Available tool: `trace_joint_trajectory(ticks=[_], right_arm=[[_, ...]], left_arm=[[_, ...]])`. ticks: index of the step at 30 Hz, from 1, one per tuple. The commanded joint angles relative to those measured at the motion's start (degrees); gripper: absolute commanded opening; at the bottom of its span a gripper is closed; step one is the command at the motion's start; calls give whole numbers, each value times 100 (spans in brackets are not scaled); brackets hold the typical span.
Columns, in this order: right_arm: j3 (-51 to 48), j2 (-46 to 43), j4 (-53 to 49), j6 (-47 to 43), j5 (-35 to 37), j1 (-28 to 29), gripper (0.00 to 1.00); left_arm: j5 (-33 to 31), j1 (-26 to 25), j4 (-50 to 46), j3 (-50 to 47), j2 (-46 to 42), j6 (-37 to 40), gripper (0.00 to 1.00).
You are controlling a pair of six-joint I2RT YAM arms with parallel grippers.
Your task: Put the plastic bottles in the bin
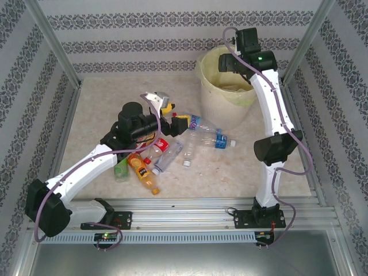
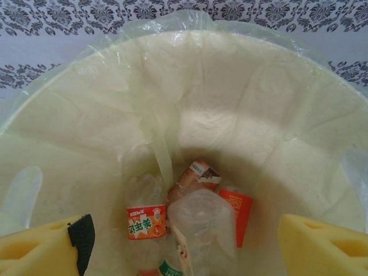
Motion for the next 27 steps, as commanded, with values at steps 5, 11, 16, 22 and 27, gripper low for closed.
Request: trace_joint_trajectory(ticks=[5,11,16,22,27], right_arm=[[-662,-981,98,6,-326,174,84],[-2139,-2063,486,87,-205,550,84],[-3497,-3040,759,472,-42,983,84],[-5111,-4008,1164,1387,-229,1503,83],[-6179,-4308,1520,1458,-669,1632,80]], left_arm=[[-79,54,-439,311,64,274,100],[51,52,-834,482,118,437,100],[240,24,-1402,634,-2,990,100],[105,-122,-2180,641,-156,1475,100],[92,-148,-2480,551,-223,1808,100]])
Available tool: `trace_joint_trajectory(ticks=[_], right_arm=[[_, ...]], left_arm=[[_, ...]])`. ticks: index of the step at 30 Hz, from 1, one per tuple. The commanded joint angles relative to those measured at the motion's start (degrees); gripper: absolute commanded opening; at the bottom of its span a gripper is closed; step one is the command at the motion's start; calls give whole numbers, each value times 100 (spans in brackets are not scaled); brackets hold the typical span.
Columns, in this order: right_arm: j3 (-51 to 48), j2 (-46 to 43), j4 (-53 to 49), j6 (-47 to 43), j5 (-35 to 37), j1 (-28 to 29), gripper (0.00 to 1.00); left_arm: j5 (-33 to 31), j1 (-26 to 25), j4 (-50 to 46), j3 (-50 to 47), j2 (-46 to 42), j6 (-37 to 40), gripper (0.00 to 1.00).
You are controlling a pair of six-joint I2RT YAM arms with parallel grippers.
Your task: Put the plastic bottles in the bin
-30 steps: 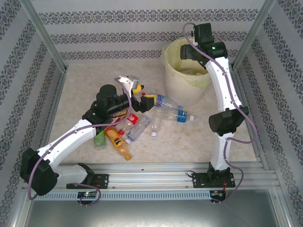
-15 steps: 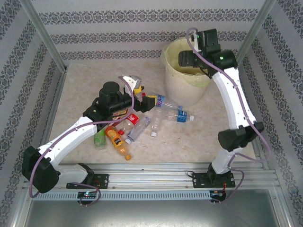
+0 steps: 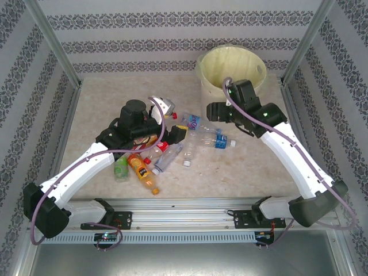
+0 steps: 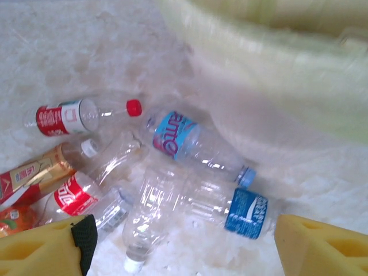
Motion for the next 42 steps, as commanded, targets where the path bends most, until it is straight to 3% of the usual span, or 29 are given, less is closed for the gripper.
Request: trace_joint_trajectory(ticks=[1,3,11,16,25,33,42], right_arm=[[-625,-119,479,97,-620,1,80],[-1000,-181,649,-464,-956,52,82],[-2140,-361,1155,-1495,-942,-192,90],[-2259,-107,1103,-2056,-745,-220,98],[-1969,983,974,-2751,-409,-282,98],[-1569,1826,1034,-3136,554,15,98],[-980,2578,651,-3309,199,16,98]], left_arm=[[43,-65,-399,-17,-103,404,100],[43,-73,-316,-73,-122,376,100],[52,-91,-257,-162,-107,418,100],[60,-98,-171,-220,-105,435,100],[60,-100,-143,-234,-75,453,100],[65,-100,-143,-231,-17,462,100],[107,-101,-141,-225,9,453,100]])
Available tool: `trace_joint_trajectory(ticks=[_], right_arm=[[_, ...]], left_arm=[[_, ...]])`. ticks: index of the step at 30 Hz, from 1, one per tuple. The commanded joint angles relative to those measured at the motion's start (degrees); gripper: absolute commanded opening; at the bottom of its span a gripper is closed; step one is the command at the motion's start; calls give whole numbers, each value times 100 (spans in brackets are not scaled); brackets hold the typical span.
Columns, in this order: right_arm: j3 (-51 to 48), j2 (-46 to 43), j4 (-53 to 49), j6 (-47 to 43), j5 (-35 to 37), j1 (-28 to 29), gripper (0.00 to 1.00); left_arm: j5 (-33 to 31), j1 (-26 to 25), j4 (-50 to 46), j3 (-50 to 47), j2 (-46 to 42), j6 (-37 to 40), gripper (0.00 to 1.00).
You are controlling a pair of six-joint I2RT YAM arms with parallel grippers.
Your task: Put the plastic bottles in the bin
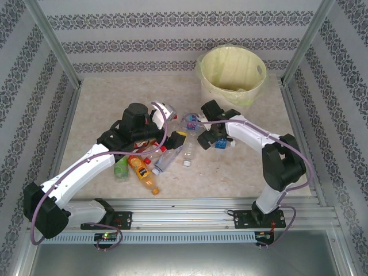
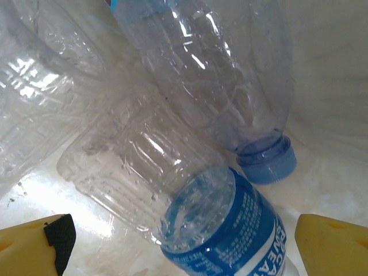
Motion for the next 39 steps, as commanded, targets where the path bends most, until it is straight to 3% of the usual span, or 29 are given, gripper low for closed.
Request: trace_joint_trajectory(ticks=[1,9,14,25,31,39], right_arm=[[293,260,-335,-143,-164,27,98],[83,314,-462,86,-500,27,98],[-234,230,-282,345,-171,53,97],[-503,151,-57,1067,-95,134,82],[-555,192,48,1193,-210,141,68],[-665,-578,90,1451,-314,141,60]], left_arm=[[112,-56,30,-23,6,144,100],[130,-56,19,-3,-15,162,100],[140,-57,19,10,-23,153,100],[131,-56,60,-21,-68,119,100],[122,-56,105,-23,-91,49,100],[157,-26,547,-244,-259,-198,100]])
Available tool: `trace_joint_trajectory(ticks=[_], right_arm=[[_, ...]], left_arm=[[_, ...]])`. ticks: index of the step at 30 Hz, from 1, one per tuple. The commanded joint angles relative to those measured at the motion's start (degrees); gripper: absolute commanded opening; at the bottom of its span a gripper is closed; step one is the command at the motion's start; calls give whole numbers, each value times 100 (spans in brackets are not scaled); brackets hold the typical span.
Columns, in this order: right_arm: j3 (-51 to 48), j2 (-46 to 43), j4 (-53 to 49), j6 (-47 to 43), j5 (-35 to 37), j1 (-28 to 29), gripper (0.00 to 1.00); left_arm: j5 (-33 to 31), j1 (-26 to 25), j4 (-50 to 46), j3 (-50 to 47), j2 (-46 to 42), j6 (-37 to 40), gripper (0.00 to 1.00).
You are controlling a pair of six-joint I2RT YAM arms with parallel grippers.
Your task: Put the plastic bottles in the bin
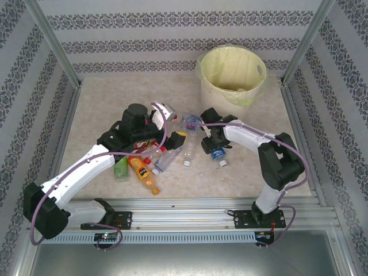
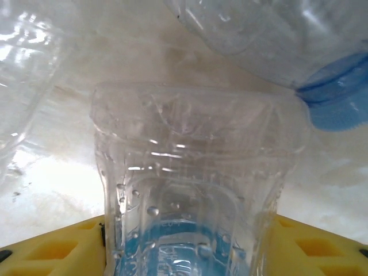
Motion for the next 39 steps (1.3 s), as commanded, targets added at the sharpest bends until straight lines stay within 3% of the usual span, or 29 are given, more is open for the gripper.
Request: trace_joint_trajectory(ticks=[1,10,19,30,39], right_arm=[[-63,-634,29,290,-129,56,59],[144,-1920,-208,825,-504,105,58],[978,-2531,-186,1104,-824,145,57],[2620,-2218,7,1042,-574,103,57],[3896,-1434,78,1016,-196,-535,55]], left_arm=[[137,-19,540,-176,-243,-225,100],[526,103,1733,-627,-446,-900,100],[1086,236,2958,-983,-516,-1622,100],[1136,447,4254,-1325,-664,-2494,100],[1221,605,4431,-1327,-788,-2716,100]])
